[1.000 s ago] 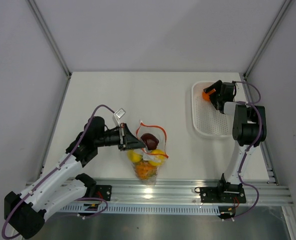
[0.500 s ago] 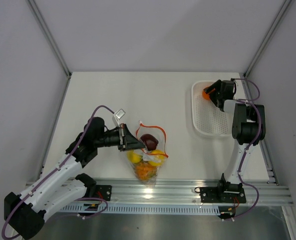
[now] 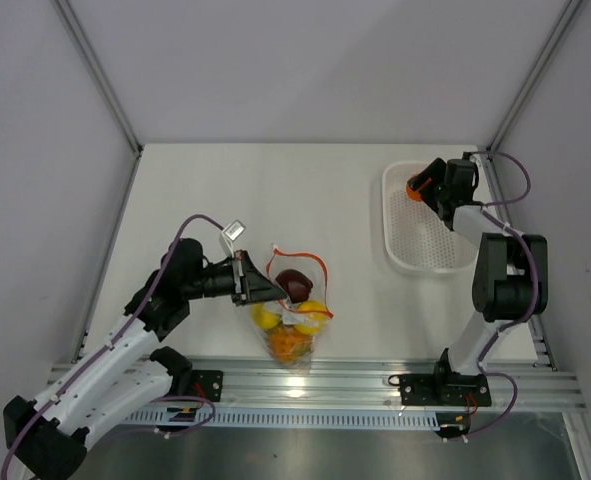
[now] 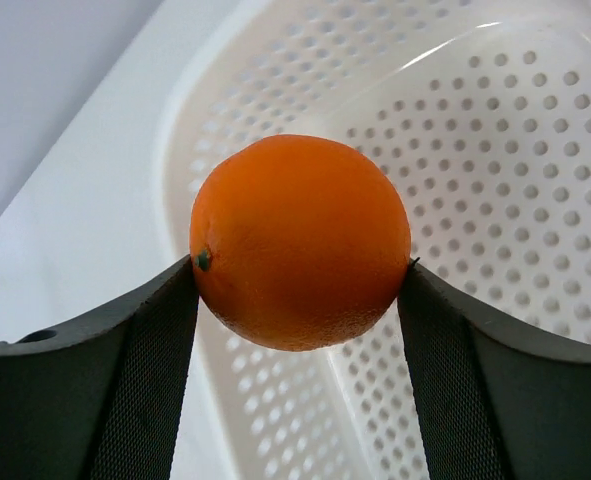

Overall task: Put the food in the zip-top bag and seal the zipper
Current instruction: Pick up the fake fruit from the bin.

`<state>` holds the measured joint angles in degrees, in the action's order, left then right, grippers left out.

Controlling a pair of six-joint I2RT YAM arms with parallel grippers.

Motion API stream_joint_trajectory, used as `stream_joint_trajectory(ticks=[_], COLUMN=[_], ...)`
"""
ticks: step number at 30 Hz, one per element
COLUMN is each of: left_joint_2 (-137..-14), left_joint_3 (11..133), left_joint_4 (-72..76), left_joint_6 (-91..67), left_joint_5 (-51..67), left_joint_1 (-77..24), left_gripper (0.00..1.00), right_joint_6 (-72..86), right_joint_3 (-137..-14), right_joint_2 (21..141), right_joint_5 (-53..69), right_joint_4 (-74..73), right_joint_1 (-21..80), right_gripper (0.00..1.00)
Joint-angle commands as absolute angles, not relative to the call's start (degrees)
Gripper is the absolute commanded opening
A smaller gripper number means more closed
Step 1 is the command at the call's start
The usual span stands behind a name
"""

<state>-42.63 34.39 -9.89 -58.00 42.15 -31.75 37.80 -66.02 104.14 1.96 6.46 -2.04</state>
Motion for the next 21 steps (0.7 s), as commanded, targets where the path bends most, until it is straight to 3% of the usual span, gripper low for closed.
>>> stream_joint_trajectory(ticks=[1,5,14,21], left_joint_2=[-40.6,-38.9,-34.2,-30.6], left_joint_3=[33.7,32.8,30.9,29.4], left_joint_4=[-10.1,-10.9,-12.9,-14.0], left_joint_6=[-57.8,-57.8,-57.2,-56.3], left_joint_5=[41.7,41.5,40.8,39.7], left_joint_1=[-31.8,-31.8,-31.9,-31.9], left_gripper=[0.01,0.00,0.00,0.01], right_joint_6=[33.6,29.9,22.1,20.4], right_joint_3=[-64.2,-61.2,-55.6,-61.1], right_joint_2=[93.4,82.9,56.8,52.8], right_joint_5=[1.5,5.3,12.4,14.8], right_joint_4=[3.3,-4.5,-16.1,-24.9], right_joint_1=[-0.4,3.7,23.1,39.3], right_gripper=[0.00,0.00,0.00,0.00])
